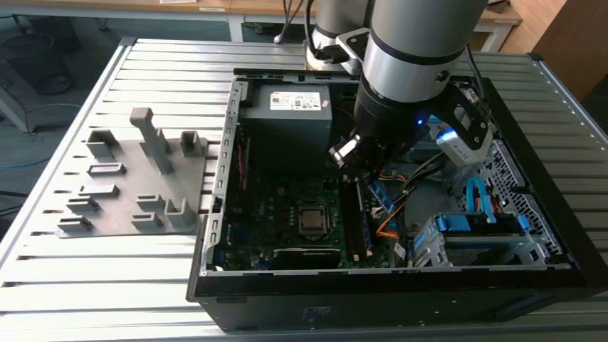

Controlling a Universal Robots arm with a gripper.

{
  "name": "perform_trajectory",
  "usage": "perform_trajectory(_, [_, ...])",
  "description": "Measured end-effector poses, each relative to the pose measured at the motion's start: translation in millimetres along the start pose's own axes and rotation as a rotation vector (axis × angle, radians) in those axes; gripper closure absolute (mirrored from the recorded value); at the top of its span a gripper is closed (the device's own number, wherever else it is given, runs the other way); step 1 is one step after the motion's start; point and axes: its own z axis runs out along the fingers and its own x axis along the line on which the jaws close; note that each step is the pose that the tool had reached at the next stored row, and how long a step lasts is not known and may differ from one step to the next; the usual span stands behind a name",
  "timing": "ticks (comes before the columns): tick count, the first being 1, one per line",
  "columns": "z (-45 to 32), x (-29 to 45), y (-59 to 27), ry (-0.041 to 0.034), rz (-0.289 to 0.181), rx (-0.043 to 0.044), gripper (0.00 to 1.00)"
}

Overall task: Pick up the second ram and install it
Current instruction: 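Insert the second ram into the second slot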

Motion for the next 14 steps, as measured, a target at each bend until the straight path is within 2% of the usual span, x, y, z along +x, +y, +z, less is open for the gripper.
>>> perform_trajectory(14, [0.1,0.0,0.0,-0.0032,0.055,0.0045,0.86])
